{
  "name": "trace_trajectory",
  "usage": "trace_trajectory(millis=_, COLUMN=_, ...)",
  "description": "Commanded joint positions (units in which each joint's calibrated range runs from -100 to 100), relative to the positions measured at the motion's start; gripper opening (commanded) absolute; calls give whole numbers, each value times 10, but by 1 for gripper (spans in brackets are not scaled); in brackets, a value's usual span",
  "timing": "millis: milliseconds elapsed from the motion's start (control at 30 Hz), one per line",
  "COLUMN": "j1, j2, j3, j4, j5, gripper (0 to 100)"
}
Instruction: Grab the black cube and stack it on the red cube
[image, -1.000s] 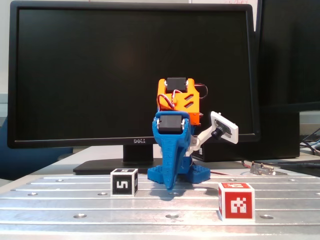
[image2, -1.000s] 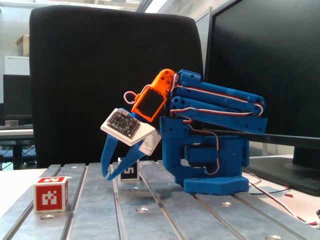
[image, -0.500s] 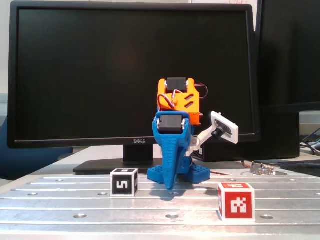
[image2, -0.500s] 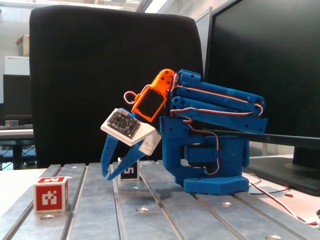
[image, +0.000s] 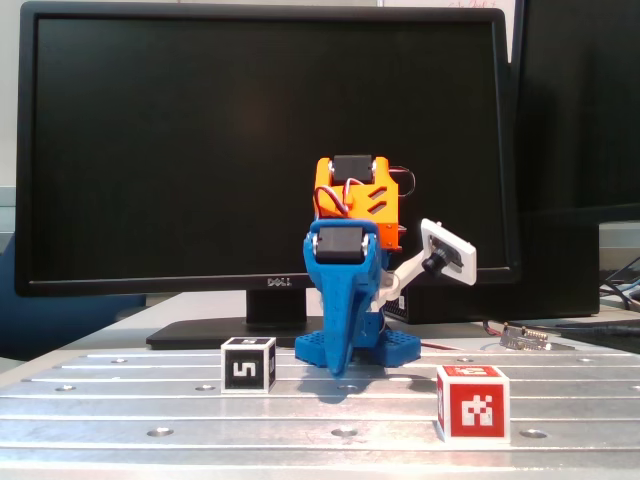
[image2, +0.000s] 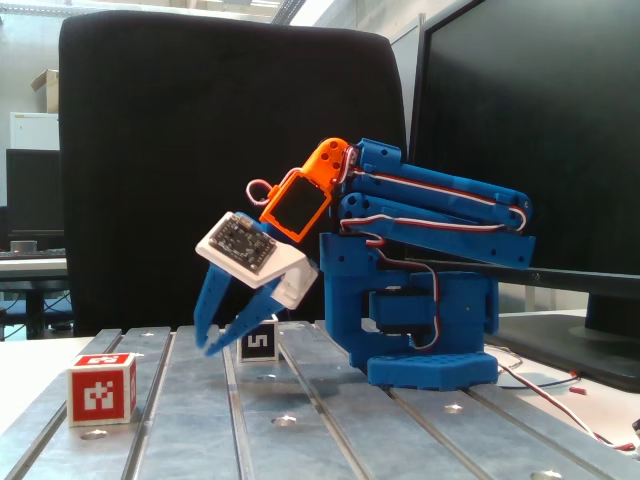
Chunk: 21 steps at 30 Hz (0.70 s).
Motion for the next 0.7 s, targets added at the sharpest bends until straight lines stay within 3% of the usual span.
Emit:
trace_trajectory(millis=0, j1=3, j2=-4, j3=1, j4=-25, j5=-1, gripper=1)
trace_trajectory(millis=367, j1=-1, j2=51, j3=-74, j4=-30, j5=18, gripper=1)
trace_trajectory(millis=667, j1=26, j2=350, j3=-280, j4=-25, j5=48, gripper=1)
